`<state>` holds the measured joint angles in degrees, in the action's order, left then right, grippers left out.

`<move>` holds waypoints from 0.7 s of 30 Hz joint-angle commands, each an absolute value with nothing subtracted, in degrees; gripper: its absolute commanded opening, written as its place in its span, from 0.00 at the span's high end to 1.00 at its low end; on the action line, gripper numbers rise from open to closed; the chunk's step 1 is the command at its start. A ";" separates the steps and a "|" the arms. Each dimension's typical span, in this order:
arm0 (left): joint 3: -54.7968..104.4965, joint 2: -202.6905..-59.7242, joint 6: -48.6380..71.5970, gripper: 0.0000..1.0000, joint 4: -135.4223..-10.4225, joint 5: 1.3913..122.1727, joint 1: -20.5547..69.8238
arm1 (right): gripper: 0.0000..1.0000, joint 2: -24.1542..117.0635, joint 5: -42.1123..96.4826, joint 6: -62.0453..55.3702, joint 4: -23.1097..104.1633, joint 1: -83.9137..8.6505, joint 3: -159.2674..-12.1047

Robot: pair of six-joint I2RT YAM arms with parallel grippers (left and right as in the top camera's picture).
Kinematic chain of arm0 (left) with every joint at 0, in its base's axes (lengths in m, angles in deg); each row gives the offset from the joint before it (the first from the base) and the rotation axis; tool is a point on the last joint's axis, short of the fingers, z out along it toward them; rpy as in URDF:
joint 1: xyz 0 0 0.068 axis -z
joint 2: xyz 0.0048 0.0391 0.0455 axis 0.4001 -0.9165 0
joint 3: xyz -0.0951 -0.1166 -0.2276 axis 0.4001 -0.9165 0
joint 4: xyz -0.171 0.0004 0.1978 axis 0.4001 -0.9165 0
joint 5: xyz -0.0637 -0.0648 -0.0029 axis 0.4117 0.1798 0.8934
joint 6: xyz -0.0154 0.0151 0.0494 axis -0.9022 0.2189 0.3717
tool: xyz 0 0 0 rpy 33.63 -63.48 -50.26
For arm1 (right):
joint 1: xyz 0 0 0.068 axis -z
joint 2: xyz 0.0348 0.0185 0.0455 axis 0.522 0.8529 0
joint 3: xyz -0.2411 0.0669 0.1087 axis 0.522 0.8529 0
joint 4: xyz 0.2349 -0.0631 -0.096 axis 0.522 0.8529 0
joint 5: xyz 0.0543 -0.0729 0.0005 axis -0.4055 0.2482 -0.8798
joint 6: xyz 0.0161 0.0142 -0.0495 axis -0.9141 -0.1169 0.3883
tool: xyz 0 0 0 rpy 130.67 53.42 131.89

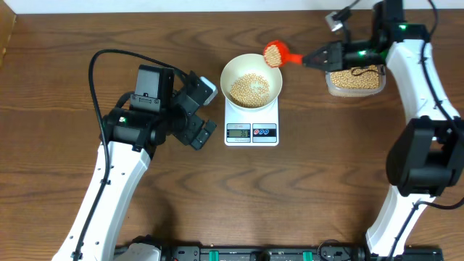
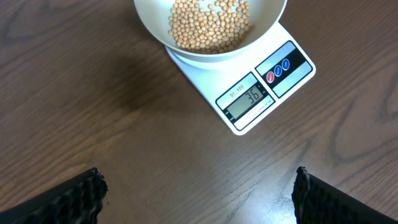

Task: Scoop item into bowl and weigh 50g on scale

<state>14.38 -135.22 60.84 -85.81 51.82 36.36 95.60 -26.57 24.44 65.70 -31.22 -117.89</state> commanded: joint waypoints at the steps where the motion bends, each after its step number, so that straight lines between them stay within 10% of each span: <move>1: 14.53 -135.55 60.32 0.02 -85.81 51.62 36.21 | 0.99 93.26 -24.98 28.11 65.06 -33.36 -118.31; 21: 14.53 -135.55 60.32 0.02 -85.81 51.64 36.21 | 0.99 89.85 -0.58 32.73 63.16 -43.28 -118.70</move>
